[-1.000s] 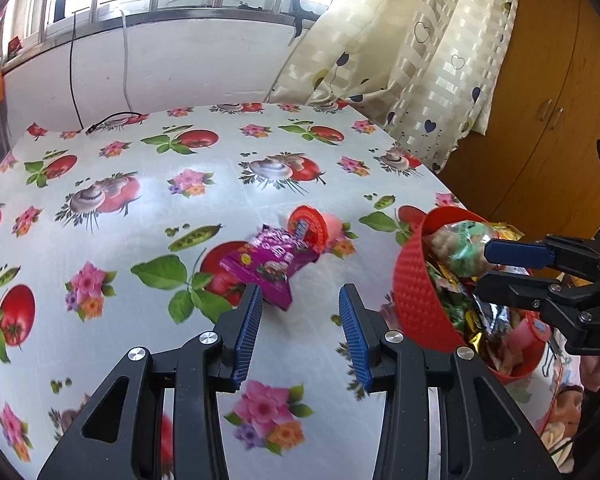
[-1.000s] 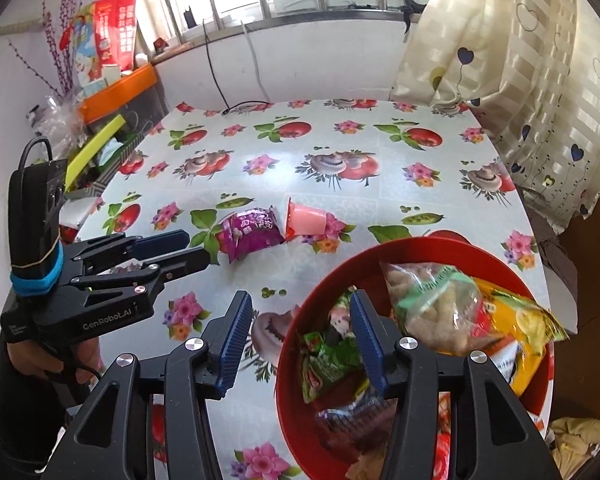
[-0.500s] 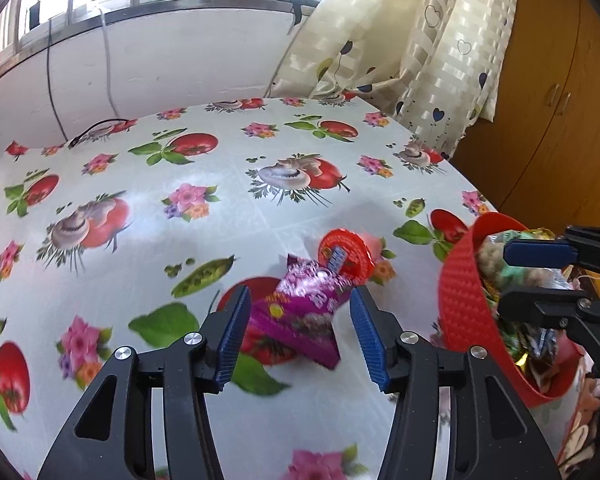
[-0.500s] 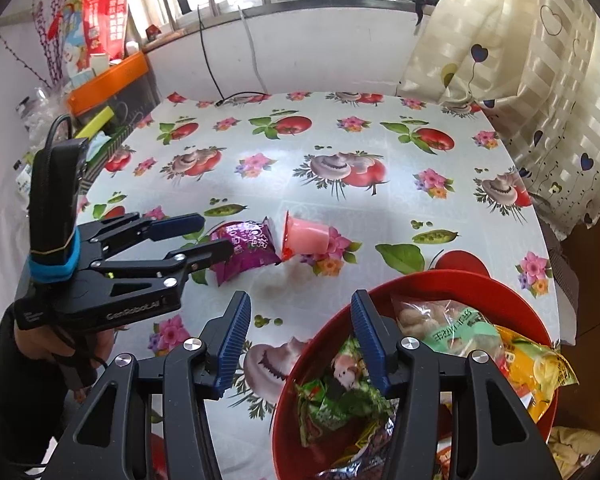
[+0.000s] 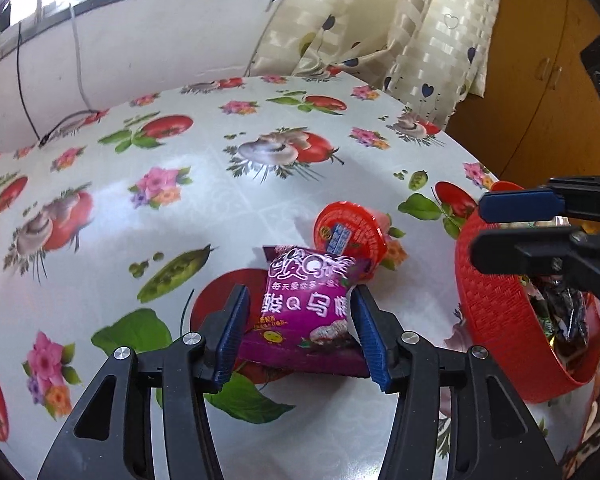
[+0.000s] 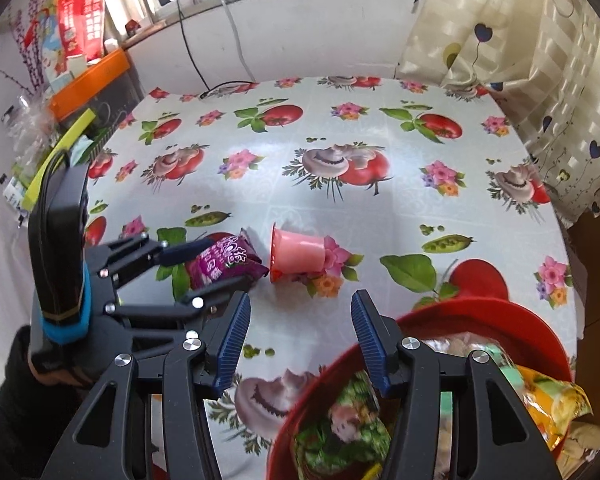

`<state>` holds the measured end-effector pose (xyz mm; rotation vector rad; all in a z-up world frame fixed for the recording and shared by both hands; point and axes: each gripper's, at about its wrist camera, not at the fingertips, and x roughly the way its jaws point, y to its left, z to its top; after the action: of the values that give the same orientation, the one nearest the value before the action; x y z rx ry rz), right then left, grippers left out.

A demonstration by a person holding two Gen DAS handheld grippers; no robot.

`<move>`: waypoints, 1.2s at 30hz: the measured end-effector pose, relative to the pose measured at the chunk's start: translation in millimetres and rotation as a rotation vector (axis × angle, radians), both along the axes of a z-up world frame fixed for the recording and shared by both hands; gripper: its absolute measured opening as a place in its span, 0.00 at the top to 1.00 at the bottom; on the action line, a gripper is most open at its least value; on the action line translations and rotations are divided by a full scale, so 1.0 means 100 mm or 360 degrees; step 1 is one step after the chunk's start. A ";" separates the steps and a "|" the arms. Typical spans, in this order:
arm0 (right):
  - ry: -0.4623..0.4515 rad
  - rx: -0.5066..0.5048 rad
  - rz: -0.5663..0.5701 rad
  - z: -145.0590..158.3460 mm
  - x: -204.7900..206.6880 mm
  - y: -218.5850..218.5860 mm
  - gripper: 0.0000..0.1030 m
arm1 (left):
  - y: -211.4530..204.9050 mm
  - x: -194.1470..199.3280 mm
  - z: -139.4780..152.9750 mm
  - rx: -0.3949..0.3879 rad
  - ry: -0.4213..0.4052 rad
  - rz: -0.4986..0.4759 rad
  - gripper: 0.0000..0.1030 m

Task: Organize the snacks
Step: 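Close the left tool on the purple bag while the right grasps the pink jelly cup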

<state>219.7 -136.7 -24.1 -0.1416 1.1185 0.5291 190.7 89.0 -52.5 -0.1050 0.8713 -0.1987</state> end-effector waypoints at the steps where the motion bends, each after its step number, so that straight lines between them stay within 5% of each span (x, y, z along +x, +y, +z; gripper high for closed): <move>1: 0.0020 0.0014 -0.0004 -0.02 0.04 0.02 0.52 | 0.03 0.00 0.00 -0.0020 0.0003 0.0013 0.48; 18: 0.0318 -0.0023 -0.0112 -0.48 0.59 0.29 0.52 | 0.19 -0.08 0.01 -0.0087 -0.0037 0.0133 0.57; 23: 0.0329 -0.0033 -0.0106 -0.54 0.62 0.36 0.52 | 0.20 -0.08 0.02 -0.0092 -0.0037 0.0136 0.57; 26: 0.0333 -0.0040 -0.0115 -0.58 0.62 0.37 0.63 | 0.19 -0.08 0.03 -0.0089 -0.0043 0.0140 0.58; 36: 0.0224 0.0012 -0.0076 -0.47 0.46 0.42 0.63 | 0.18 -0.12 0.06 -0.0061 -0.0072 0.0158 0.62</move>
<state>265.5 -95.2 -70.7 -0.0717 1.2537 0.5069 178.8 106.6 -46.3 -0.1785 0.8156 -0.1244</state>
